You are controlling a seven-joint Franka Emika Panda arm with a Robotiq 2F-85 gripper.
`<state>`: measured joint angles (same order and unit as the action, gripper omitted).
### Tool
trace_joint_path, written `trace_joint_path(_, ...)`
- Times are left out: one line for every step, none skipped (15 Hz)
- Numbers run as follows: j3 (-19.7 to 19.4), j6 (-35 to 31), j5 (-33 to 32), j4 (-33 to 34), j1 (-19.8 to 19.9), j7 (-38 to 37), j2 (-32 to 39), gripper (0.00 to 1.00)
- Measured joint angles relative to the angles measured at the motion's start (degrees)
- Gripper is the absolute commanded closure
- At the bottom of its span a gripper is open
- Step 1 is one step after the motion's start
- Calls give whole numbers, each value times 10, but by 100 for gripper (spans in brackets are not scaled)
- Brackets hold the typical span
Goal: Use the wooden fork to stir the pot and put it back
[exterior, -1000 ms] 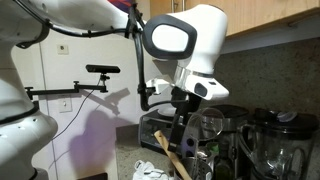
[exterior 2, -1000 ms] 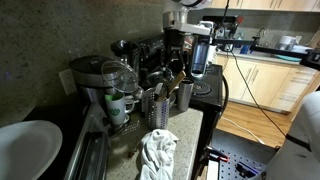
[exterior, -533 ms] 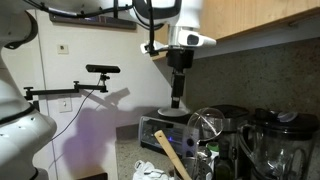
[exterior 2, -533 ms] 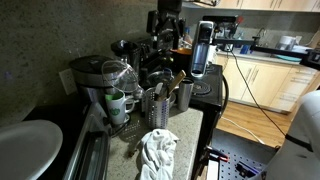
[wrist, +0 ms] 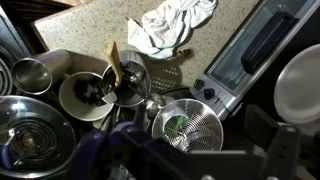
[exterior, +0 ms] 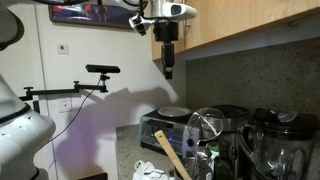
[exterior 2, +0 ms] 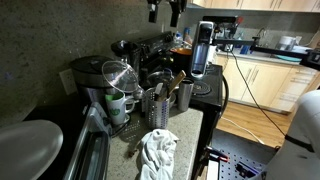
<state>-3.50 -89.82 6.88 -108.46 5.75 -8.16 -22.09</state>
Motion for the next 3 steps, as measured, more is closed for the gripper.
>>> trace_joint_path(1,3,-1,1,-3,0,-2,0)
trace_joint_path(2,5,-2,1,-5,1,-3,0)
trace_joint_path(3,8,-4,1,-7,2,-3,0)
